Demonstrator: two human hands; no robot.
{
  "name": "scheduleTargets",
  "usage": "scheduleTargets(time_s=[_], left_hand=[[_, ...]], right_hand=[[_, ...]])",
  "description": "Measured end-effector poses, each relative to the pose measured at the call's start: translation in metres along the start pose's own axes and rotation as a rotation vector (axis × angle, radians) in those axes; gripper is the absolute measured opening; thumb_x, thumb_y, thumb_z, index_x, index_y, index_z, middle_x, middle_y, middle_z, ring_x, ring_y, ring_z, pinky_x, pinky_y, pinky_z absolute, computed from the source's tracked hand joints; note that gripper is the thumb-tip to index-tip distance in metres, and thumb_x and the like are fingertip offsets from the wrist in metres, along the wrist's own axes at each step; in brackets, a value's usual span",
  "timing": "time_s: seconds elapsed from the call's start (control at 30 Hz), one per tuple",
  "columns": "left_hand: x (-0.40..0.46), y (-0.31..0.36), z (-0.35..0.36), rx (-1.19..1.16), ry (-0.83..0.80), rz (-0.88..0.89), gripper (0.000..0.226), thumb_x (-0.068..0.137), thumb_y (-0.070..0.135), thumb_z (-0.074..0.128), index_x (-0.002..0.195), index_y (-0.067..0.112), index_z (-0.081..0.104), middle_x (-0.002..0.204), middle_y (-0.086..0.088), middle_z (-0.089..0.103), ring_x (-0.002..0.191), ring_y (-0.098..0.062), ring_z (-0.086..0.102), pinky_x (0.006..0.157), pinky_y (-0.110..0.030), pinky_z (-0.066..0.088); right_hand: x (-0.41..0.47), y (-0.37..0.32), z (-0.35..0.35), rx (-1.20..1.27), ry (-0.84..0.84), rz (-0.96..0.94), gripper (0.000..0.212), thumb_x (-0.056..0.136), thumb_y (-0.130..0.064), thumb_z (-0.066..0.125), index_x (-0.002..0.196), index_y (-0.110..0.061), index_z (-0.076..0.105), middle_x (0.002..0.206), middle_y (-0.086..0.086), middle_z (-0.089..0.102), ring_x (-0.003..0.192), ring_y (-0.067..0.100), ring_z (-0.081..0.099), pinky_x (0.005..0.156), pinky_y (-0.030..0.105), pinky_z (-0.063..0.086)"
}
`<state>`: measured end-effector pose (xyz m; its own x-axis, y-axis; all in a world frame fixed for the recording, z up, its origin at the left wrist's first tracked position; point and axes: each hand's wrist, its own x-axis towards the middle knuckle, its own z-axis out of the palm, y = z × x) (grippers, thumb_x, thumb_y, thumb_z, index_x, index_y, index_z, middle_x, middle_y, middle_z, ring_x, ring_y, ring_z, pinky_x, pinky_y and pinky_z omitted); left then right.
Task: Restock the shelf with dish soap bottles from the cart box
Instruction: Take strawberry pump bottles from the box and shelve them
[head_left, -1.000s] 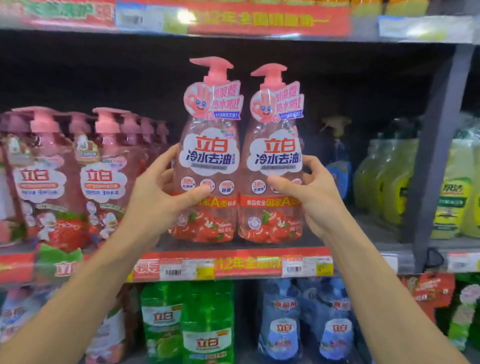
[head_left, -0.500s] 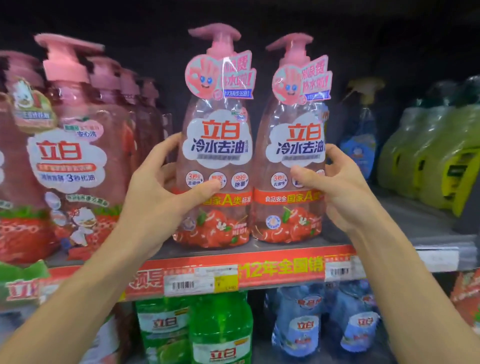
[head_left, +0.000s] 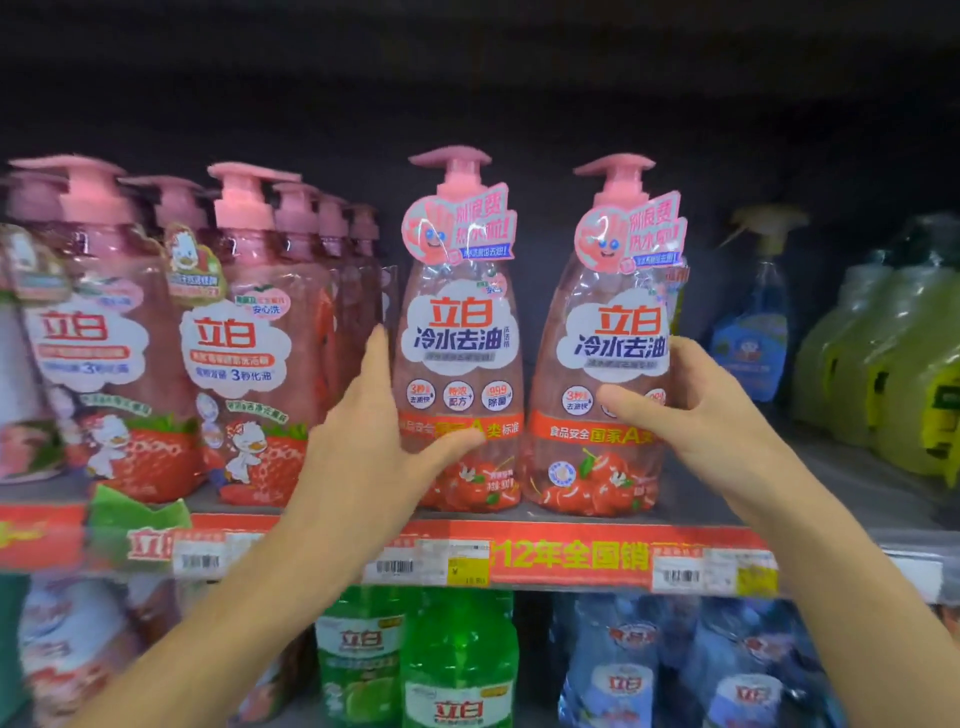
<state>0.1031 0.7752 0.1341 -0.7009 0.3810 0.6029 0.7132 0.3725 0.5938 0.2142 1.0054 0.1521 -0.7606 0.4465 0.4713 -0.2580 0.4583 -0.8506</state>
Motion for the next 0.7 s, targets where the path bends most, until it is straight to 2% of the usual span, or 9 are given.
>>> scheduleTargets(time_s=[0.1,0.17,0.23,0.3,0.37,0.43,0.63,0.7], left_hand=[[-0.007,0.011,0.012,0.137,0.031,0.023,0.122,0.074,0.061,0.072,0.156,0.02,-0.007,0.149,-0.003,0.042,0.13,-0.026,0.047,0.105,-0.042,0.038],[-0.008,0.011,0.018,0.157,0.063,0.003,0.124,0.074,0.06,0.074,0.156,0.019,-0.009,0.15,-0.005,0.04,0.132,-0.026,0.045,0.105,-0.043,0.037],[-0.008,0.009,0.02,0.167,0.077,-0.016,0.125,0.073,0.057,0.077,0.156,0.018,-0.008,0.15,-0.005,0.04,0.133,-0.026,0.044,0.105,-0.044,0.036],[-0.005,0.007,0.022,0.143,0.07,-0.028,0.126,0.071,0.054,0.08,0.156,0.019,-0.005,0.148,-0.004,0.043,0.133,-0.025,0.044,0.105,-0.045,0.035],[0.0,0.002,0.024,0.098,0.084,-0.031,0.123,0.068,0.051,0.084,0.156,0.02,0.003,0.144,-0.003,0.048,0.131,-0.024,0.047,0.103,-0.046,0.037],[0.011,-0.003,0.028,0.065,0.089,-0.04,0.12,0.066,0.048,0.086,0.154,0.021,0.009,0.139,-0.002,0.052,0.128,-0.025,0.05,0.102,-0.047,0.039],[0.056,-0.012,0.046,0.016,0.019,-0.136,0.124,0.061,0.04,0.092,0.153,0.016,0.012,0.137,-0.01,0.055,0.126,-0.033,0.053,0.105,-0.048,0.041],[0.069,-0.016,0.053,-0.009,0.006,-0.162,0.126,0.06,0.038,0.092,0.153,0.015,0.011,0.137,-0.011,0.055,0.127,-0.034,0.052,0.107,-0.049,0.041]], right_hand=[[-0.013,0.003,0.028,-0.16,0.2,-0.081,0.079,0.065,-0.042,0.089,0.132,-0.032,0.048,0.125,-0.011,0.064,0.112,0.008,0.063,0.099,0.036,0.051],[-0.023,0.008,0.051,-0.269,0.37,-0.123,0.096,0.06,-0.046,0.09,0.14,-0.027,0.04,0.133,-0.004,0.054,0.122,0.014,0.055,0.105,0.037,0.045],[-0.029,0.01,0.06,-0.29,0.436,-0.097,0.107,0.058,-0.052,0.091,0.144,-0.019,0.035,0.138,0.0,0.052,0.127,0.019,0.053,0.108,0.042,0.045],[-0.03,0.006,0.054,-0.294,0.403,-0.039,0.099,0.056,-0.051,0.092,0.133,-0.019,0.039,0.134,-0.001,0.055,0.123,0.019,0.056,0.103,0.042,0.048],[-0.028,-0.002,0.044,-0.313,0.321,0.0,0.086,0.057,-0.047,0.093,0.119,-0.028,0.037,0.122,-0.007,0.059,0.113,0.015,0.06,0.095,0.034,0.049],[-0.027,-0.008,0.035,-0.299,0.259,0.017,0.082,0.06,-0.042,0.094,0.115,-0.031,0.034,0.108,-0.014,0.056,0.104,0.012,0.059,0.088,0.028,0.045],[-0.023,-0.006,0.029,-0.268,0.229,0.007,0.084,0.061,-0.041,0.093,0.118,-0.033,0.032,0.101,-0.025,0.052,0.104,0.008,0.056,0.093,0.031,0.049],[-0.023,-0.003,0.027,-0.282,0.21,0.019,0.085,0.059,-0.045,0.093,0.118,-0.034,0.031,0.106,-0.021,0.054,0.107,0.01,0.058,0.096,0.035,0.051]])
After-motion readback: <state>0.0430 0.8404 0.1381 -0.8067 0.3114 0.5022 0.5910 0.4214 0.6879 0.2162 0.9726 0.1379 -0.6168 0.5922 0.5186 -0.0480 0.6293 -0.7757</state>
